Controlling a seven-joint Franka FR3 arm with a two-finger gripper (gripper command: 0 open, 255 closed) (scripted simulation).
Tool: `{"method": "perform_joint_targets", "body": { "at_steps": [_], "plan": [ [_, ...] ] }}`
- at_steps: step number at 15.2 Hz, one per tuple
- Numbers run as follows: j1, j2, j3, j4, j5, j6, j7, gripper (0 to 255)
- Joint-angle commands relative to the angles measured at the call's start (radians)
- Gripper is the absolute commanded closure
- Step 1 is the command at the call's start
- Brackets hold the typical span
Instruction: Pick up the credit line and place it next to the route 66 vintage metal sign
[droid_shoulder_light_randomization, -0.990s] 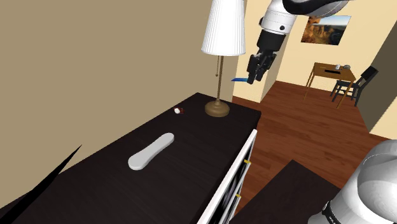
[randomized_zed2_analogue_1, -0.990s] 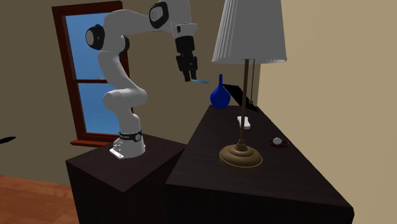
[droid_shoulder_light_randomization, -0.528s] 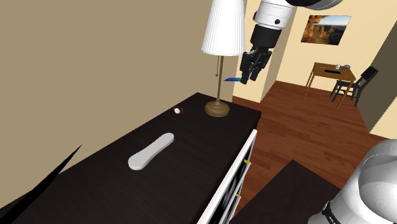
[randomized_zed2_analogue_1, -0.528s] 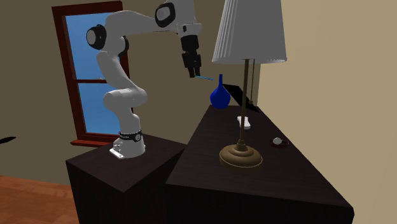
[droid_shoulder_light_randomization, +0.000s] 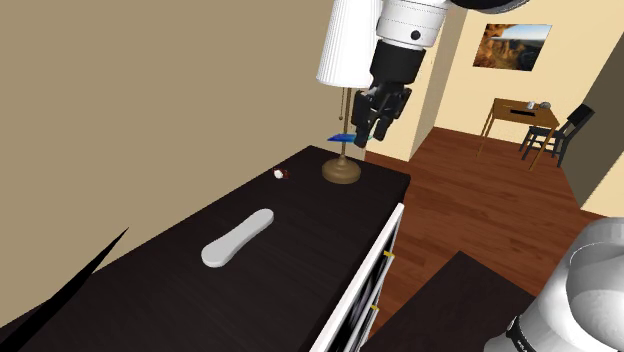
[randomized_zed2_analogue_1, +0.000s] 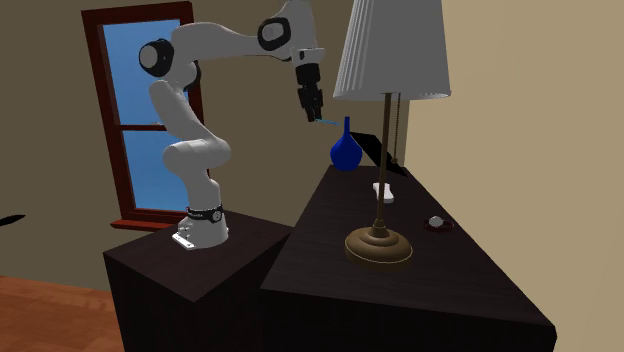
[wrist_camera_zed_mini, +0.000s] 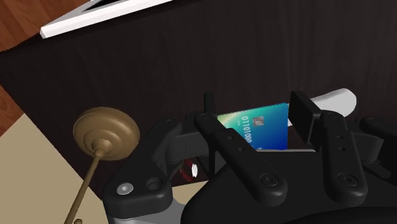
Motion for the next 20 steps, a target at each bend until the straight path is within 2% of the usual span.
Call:
{"method": "perform_joint_targets", "body": {
  "at_steps": [1, 12, 16, 20],
  "plan": [
    [0.014, 0.006, 0.043, 0.01, 0.014, 0.0, 0.053, 255],
    [0.053, 0.138, 0.29, 0.163, 0.036, 0.01, 0.339, 255],
    [0.054, 0.224, 0.392, 0.252, 0.009, 0.012, 0.455, 255],
    [0.05, 0.339, 0.507, 0.361, -0.054, 0.007, 0.587, 255]
  ]
}}
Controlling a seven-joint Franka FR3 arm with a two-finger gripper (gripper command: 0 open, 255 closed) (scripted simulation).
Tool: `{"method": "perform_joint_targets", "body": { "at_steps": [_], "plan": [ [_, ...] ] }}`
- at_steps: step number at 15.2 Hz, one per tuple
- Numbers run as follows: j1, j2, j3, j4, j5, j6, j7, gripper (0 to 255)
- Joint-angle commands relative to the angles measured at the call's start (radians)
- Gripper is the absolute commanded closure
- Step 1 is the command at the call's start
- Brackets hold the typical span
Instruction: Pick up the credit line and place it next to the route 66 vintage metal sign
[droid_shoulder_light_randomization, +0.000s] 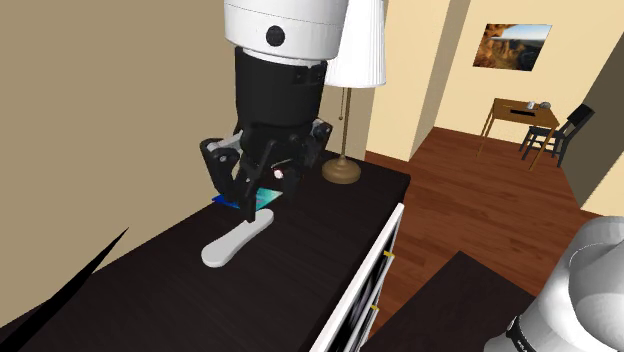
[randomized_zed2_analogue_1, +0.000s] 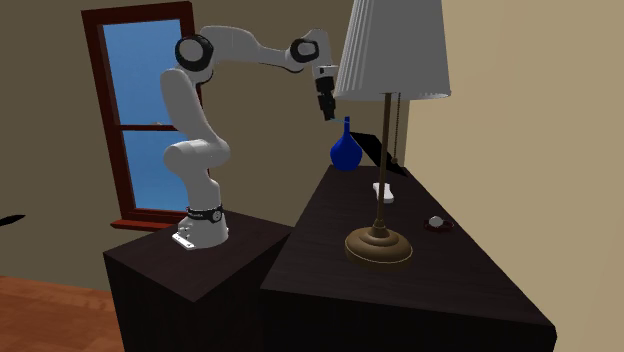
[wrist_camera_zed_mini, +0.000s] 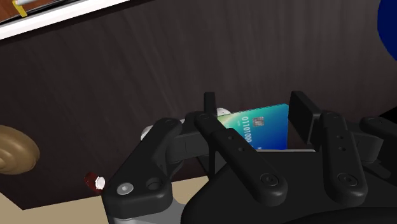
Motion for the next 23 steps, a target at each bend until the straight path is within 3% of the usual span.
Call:
{"method": "perform_joint_targets", "body": {
  "at_steps": [1, 5, 8, 23],
  "plan": [
    [-0.002, 0.07, 0.064, 0.063, -0.044, -0.004, 0.076, 255],
    [0.02, 0.245, 0.19, 0.205, -0.184, -0.031, 0.242, 255],
    [0.105, 0.432, 0.262, 0.35, -0.354, -0.085, 0.393, 255],
    [0.082, 0.389, 0.24, 0.114, -0.323, 0.129, 0.395, 255]
  ]
}}
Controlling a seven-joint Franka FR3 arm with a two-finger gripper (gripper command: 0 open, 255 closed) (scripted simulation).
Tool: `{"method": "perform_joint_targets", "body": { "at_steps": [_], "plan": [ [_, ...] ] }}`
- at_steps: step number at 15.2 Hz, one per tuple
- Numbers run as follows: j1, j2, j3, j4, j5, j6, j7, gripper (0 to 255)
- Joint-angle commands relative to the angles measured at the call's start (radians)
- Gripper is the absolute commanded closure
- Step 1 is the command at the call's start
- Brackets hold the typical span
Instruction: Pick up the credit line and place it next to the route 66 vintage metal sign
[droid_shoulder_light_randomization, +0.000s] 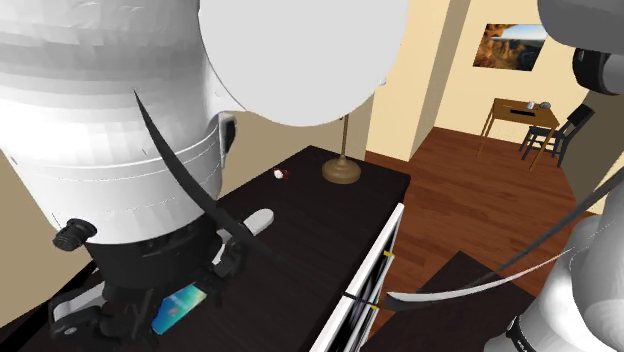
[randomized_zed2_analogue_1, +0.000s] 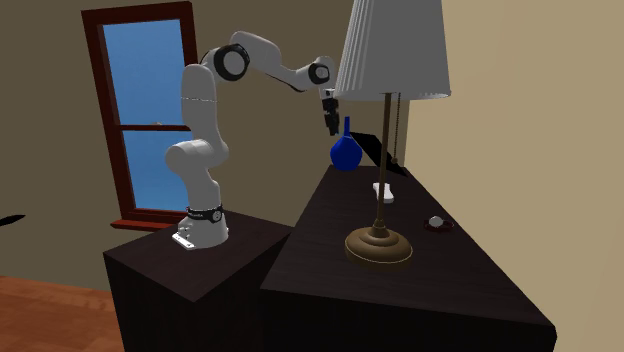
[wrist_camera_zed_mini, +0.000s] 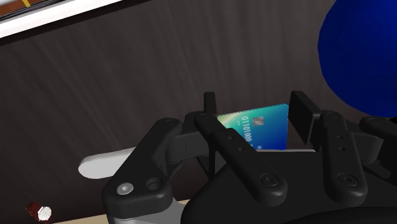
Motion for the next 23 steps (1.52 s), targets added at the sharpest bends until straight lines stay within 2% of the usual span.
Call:
{"method": "perform_joint_targets", "body": {
  "at_steps": [1, 12, 23],
  "plan": [
    [-0.001, 0.002, -0.001, -0.025, -0.003, 0.026, 0.005, 255],
    [0.003, 0.03, -0.009, -0.15, -0.041, 0.163, 0.042, 255],
    [0.025, 0.095, -0.03, -0.243, -0.121, 0.287, 0.106, 255]
  ]
}}
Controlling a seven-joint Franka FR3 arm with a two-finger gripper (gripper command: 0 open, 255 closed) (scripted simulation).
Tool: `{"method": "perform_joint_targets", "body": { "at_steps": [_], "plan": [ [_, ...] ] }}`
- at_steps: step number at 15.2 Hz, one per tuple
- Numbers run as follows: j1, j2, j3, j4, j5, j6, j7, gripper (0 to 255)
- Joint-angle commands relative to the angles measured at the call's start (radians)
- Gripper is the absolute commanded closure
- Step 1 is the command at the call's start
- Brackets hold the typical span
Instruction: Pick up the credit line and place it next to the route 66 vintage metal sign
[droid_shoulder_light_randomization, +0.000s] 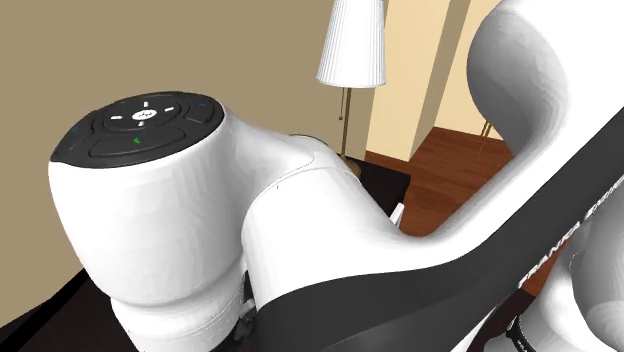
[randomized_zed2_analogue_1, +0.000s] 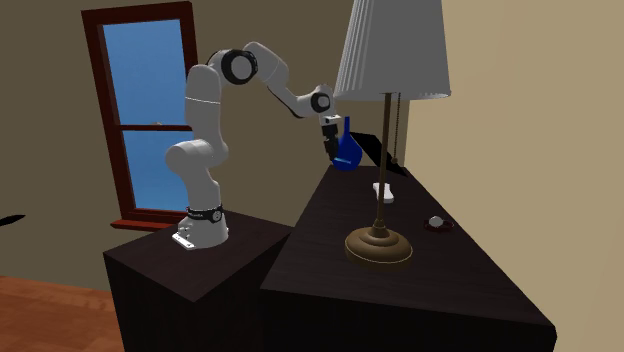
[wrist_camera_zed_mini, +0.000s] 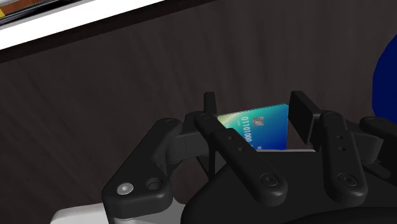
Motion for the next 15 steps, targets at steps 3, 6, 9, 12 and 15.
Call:
{"method": "perform_joint_targets", "body": {
  "at_steps": [3, 6, 9, 12, 15],
  "plan": [
    [0.012, 0.031, -0.013, -0.025, -0.038, 0.041, 0.028, 255],
    [0.023, 0.055, -0.025, -0.043, -0.068, 0.072, 0.051, 255],
    [0.036, 0.081, -0.039, -0.059, -0.1, 0.101, 0.075, 255],
    [0.05, 0.107, -0.056, -0.072, -0.133, 0.129, 0.099, 255],
    [0.06, 0.126, -0.068, -0.08, -0.157, 0.148, 0.117, 255]
  ]
}}
